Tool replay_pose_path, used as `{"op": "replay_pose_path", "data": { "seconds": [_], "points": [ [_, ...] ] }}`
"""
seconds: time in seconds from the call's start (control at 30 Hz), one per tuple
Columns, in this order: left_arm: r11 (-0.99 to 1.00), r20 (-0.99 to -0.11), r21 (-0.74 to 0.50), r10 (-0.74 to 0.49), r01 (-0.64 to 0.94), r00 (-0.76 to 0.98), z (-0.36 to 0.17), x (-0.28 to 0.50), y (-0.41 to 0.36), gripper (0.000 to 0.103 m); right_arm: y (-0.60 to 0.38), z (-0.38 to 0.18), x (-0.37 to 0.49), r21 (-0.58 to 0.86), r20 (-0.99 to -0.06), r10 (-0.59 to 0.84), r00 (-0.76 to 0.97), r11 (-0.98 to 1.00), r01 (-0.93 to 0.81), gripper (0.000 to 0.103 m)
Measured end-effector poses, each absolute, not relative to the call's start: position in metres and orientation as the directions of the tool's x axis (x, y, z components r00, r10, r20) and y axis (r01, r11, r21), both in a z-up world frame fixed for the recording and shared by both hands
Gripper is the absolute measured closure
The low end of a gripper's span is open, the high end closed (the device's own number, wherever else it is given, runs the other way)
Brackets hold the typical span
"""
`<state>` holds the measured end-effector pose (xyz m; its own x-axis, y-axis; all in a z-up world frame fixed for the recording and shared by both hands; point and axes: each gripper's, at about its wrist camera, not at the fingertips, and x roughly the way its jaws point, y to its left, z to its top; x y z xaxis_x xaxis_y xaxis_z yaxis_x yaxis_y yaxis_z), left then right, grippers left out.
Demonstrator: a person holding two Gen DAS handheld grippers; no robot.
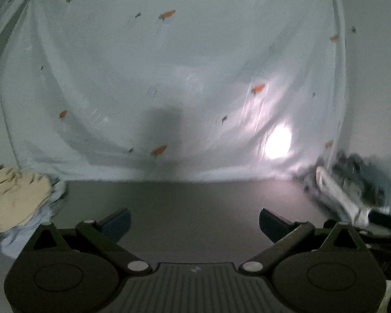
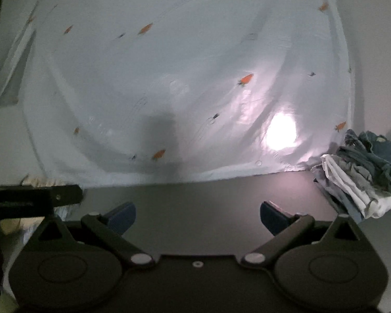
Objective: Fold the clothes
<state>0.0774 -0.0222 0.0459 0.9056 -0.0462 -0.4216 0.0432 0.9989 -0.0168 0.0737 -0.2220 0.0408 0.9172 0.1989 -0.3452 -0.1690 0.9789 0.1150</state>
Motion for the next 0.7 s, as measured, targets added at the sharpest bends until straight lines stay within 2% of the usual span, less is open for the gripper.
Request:
{"op": "replay_pose_path", "data": {
  "seconds": [0.2, 0.33, 0.47, 0.7],
  "points": [
    [0.999, -0.492, 0.016, -0.037, 0.052, 0.870, 0.028, 0.029, 0.016, 0.000, -0.177, 0.030, 0.027, 0.081, -0.454, 0.166, 0.875, 0.986, -0.146, 0.000],
    [0.998, -0.525, -0.023, -0.065, 0.063, 0.848, 0.021, 0.007, 0.037, 0.000, -0.159, 0.025, 0.004, 0.072, -0.510, 0.143, 0.848, 0.990, -0.124, 0.000],
    [0.996, -0.535, -0.043, -0.084, 0.072, 0.841, 0.017, -0.009, 0.048, 0.000, -0.145, 0.027, -0.010, 0.010, -0.509, 0.112, 0.853, 0.992, -0.124, 0.000],
    [0.996, -0.522, -0.035, -0.090, 0.084, 0.848, 0.014, -0.021, 0.055, 0.000, -0.139, 0.022, -0.023, 0.002, -0.515, 0.100, 0.852, 0.993, -0.115, 0.000]
  ]
}}
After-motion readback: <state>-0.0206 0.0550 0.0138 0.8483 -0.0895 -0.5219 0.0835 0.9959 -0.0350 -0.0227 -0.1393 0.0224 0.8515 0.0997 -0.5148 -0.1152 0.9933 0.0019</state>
